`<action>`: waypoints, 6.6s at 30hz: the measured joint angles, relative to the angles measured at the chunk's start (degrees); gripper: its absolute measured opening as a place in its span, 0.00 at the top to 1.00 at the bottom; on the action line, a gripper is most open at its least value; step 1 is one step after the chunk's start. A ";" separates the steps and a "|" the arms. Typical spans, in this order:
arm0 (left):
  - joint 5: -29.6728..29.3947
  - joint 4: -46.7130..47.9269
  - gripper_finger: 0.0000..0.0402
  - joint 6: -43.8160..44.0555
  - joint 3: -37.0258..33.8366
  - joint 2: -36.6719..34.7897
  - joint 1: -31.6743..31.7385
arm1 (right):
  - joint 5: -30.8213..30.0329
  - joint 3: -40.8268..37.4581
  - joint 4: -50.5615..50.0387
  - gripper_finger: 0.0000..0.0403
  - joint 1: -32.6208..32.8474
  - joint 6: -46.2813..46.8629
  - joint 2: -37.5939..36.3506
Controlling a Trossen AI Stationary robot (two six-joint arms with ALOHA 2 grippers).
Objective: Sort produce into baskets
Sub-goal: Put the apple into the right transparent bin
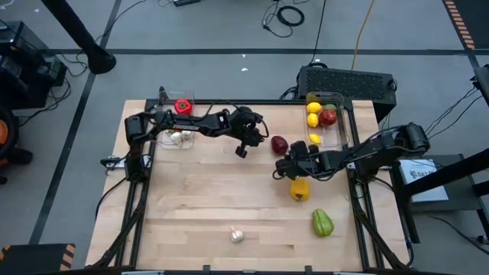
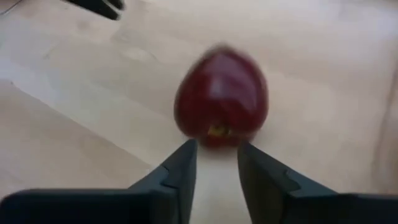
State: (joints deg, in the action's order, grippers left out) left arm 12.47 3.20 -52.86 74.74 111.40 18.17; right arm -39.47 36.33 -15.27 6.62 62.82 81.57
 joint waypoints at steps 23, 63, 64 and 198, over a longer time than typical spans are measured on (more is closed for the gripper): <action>-11.44 -12.57 0.92 -0.56 0.15 6.40 -2.71 | -1.56 0.03 2.69 0.60 -1.56 8.49 3.80; -11.15 -14.27 0.92 -0.11 0.15 6.62 -2.82 | -4.75 0.03 4.37 0.85 -3.08 5.99 5.78; -11.15 -14.27 0.92 -0.11 0.15 6.62 -2.82 | -4.82 0.03 4.43 0.86 -3.07 5.42 5.78; -3.93 -11.96 0.92 -5.95 0.20 8.76 -3.92 | 7.95 6.11 -5.13 0.58 -1.35 4.96 3.32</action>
State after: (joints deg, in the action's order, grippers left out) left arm 8.54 -8.76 -58.81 74.94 120.16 14.25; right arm -31.52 42.44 -20.40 5.27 67.78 84.89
